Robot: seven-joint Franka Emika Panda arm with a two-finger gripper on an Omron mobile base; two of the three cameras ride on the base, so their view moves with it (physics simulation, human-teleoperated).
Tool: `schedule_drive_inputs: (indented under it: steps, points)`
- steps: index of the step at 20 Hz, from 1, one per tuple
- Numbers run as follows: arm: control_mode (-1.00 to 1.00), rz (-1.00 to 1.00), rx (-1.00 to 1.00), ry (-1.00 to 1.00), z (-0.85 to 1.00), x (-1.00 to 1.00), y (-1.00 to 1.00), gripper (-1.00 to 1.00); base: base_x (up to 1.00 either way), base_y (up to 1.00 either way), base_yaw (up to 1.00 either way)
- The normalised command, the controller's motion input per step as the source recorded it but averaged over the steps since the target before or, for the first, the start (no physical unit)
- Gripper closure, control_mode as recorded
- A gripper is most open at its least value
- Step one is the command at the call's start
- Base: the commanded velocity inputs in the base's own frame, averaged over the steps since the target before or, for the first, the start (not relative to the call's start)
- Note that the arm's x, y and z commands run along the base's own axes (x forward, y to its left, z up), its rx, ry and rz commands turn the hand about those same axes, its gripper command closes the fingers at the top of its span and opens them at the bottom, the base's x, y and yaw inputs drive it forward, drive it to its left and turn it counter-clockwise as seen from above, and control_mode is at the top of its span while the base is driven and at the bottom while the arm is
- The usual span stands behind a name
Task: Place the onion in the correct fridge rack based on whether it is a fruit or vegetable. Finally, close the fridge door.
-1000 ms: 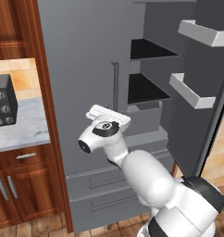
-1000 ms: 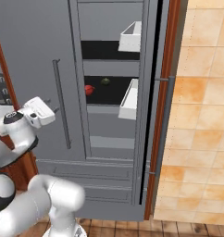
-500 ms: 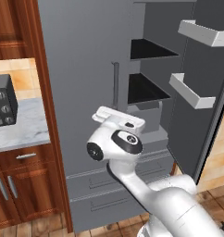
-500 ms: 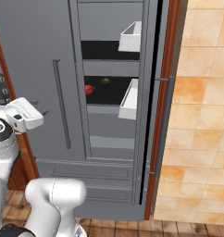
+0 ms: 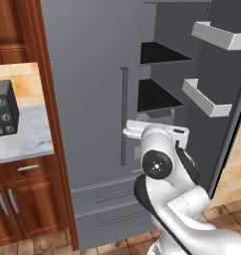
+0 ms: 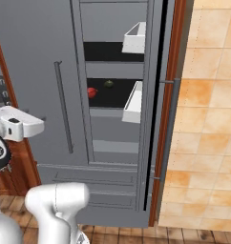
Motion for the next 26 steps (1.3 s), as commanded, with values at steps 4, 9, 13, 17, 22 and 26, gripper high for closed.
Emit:
schedule_drive_inputs:
  steps: [4, 9, 13, 17, 22, 26]
  points:
    - [-1.0, 0.26, 0.1, 0.18, 0.0, -0.73, -0.63, -1.0, 0.0, 0.0, 0.0]
    - [-1.0, 0.22, 0.09, 0.05, 0.0, -0.39, -0.68, -1.0, 0.0, 0.0, 0.0]
    - [-1.0, 0.21, 0.11, 0.0, -0.09, -0.14, -0.78, -1.0, 0.0, 0.0, 0.0]
    - [-1.0, 0.15, 0.13, 0.03, -0.19, -0.34, -0.87, -1.0, 0.0, 0.0, 0.0]
    - [-1.0, 0.1, 0.12, 0.01, -0.19, -0.53, -0.95, -1.0, 0.0, 0.0, 0.0]
    - [-1.0, 0.04, 0.09, 0.0, -0.12, -0.71, -0.95, -1.0, 0.0, 0.0, 0.0]
